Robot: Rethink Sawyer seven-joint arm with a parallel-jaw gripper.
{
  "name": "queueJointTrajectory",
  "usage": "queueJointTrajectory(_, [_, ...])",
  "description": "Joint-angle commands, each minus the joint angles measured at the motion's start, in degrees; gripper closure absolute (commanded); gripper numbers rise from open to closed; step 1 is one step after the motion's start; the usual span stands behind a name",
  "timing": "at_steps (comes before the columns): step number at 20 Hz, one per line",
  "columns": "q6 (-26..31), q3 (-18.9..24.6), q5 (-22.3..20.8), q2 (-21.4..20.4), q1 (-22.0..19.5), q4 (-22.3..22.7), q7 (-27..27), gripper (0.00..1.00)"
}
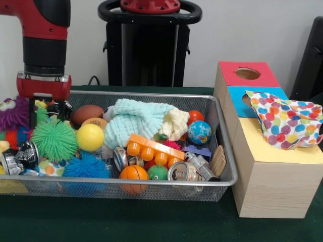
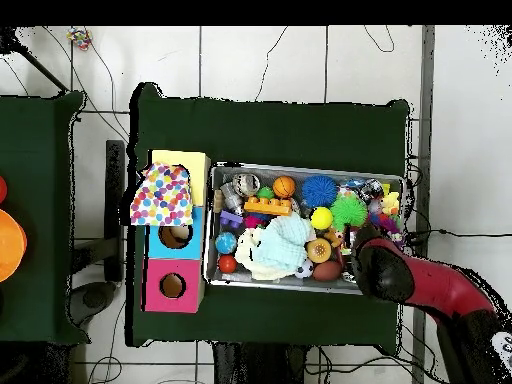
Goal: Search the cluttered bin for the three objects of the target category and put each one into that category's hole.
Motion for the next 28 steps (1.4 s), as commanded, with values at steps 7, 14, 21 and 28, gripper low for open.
queueJointTrajectory(7, [-3.17, -4.64, -5.52, -4.62, -1.22, 10.08, 4.97, 0.0])
queueJointTrajectory(14, [-7.95, -11.76, -7.43, -2.88, 5.66, 5.47, 8.38, 0.0])
queueJointTrajectory(21, [-6.12, -8.92, -6.03, 2.03, 3.4, 2.63, 5.72, 0.0])
queueJointTrajectory(28, [-0.91, -11.83, -3.56, -1.31, 7.01, 1.32, 5.87, 0.0])
